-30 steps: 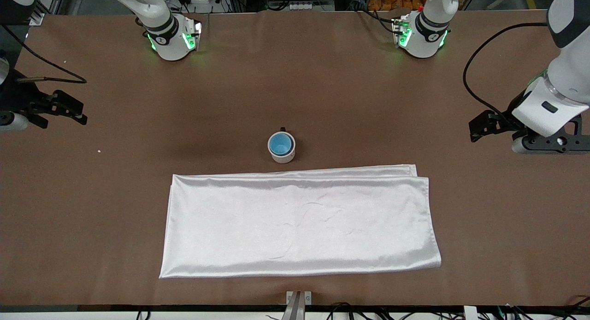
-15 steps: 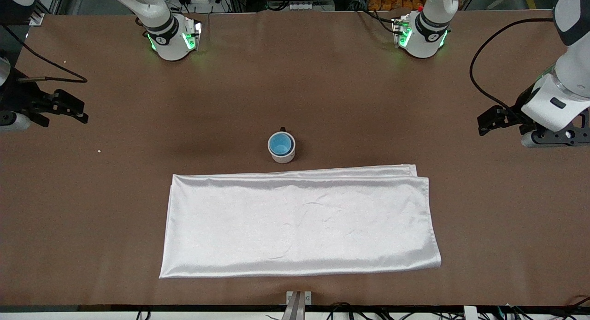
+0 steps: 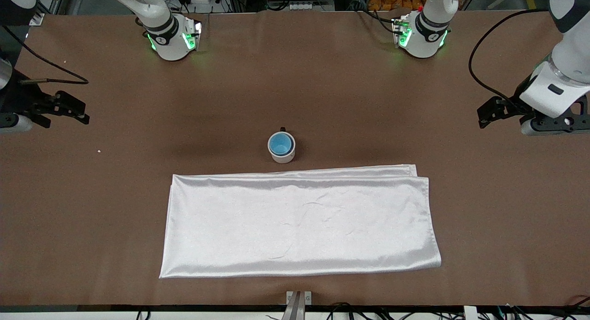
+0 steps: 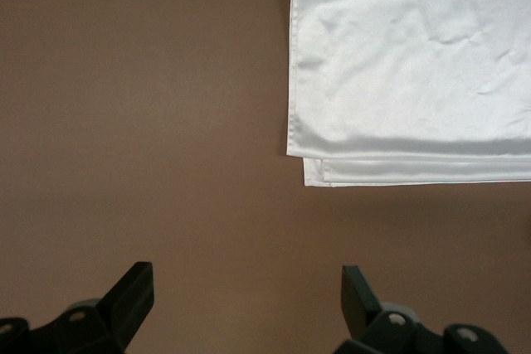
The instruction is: Place blue cup into white mug on table
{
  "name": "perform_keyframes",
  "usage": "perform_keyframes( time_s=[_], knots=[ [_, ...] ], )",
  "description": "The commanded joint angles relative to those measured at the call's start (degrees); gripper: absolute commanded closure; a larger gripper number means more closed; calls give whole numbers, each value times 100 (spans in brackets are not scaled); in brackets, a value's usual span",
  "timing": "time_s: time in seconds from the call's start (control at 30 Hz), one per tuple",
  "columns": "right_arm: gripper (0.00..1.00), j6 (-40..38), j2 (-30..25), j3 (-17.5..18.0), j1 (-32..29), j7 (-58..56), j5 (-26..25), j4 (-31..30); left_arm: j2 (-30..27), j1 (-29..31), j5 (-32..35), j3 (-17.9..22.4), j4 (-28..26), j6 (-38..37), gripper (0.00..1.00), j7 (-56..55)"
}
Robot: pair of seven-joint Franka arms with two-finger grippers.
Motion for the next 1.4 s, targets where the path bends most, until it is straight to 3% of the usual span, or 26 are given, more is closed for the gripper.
perform_keyframes(
  time_s=[0.0, 0.33, 0.53, 1.37],
  knots=[
    [0, -103, 68, 52, -74, -18, 36, 138, -198, 61, -121, -26, -144, 45, 0, 96],
    [0, -103, 68, 52, -83, -27, 36, 138, -199, 61, -156, -44, -82, -60, 0, 70],
    [0, -94, 68, 52, -83, -27, 36, 129, -216, 88, -595, 18, -73, -166, 0, 61],
    [0, -103, 76, 52, -74, -27, 36, 138, -278, 114, -525, 9, -73, -280, 0, 87]
  ],
)
